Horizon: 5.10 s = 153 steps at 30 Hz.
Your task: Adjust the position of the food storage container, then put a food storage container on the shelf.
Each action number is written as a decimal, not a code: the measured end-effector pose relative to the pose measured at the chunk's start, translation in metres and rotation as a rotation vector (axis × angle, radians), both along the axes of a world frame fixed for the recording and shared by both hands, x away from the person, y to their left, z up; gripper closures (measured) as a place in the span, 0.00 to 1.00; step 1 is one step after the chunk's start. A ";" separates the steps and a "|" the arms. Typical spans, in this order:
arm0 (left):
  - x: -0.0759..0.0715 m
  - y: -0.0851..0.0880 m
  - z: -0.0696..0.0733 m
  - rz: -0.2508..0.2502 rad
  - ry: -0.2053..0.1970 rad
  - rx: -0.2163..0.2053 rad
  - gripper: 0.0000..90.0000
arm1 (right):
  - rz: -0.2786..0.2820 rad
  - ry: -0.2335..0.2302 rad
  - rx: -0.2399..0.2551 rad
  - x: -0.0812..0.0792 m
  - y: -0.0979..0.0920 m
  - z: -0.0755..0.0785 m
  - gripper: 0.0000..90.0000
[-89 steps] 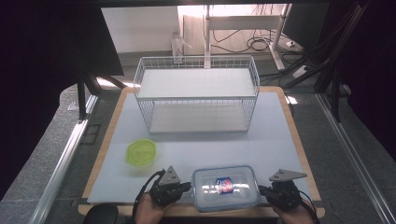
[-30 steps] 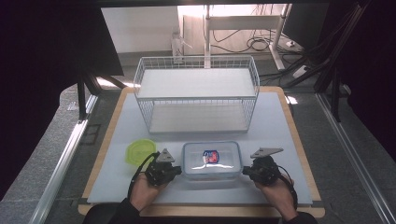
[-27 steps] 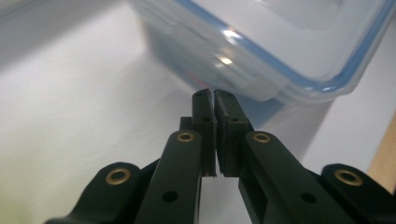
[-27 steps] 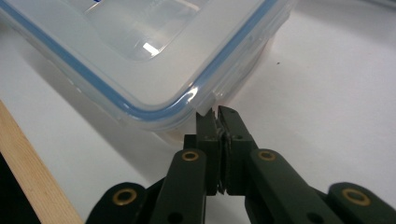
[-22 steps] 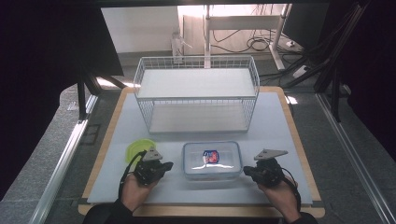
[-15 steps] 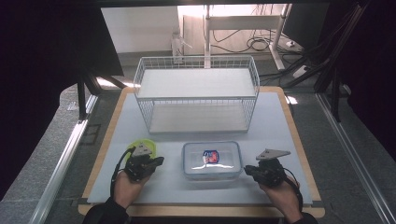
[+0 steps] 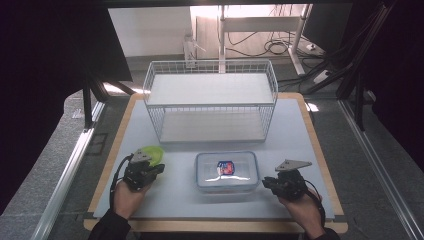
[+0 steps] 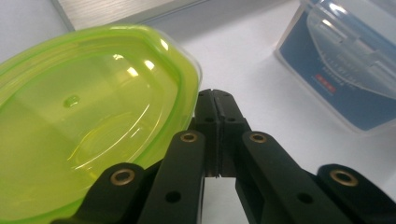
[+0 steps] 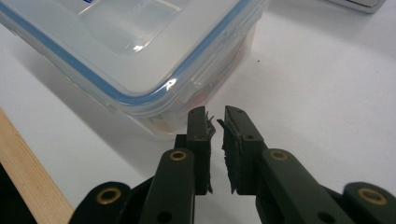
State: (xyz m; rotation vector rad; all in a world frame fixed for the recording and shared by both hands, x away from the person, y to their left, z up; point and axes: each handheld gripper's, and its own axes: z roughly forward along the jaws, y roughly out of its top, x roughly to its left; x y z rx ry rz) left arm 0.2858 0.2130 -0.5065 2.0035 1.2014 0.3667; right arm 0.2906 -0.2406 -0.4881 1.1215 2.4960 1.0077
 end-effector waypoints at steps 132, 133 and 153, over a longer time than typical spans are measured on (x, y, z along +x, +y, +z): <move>0.001 -0.053 0.037 -0.250 0.029 -0.388 0.56 | 0.055 0.088 0.430 0.019 0.009 0.038 0.59; 0.001 -0.052 0.038 -0.247 0.028 -0.385 0.56 | 0.059 0.084 0.429 0.020 0.010 0.039 0.59; 0.013 -0.039 0.077 -0.234 -0.037 -0.375 0.56 | 0.086 0.017 0.440 0.040 0.026 0.080 0.59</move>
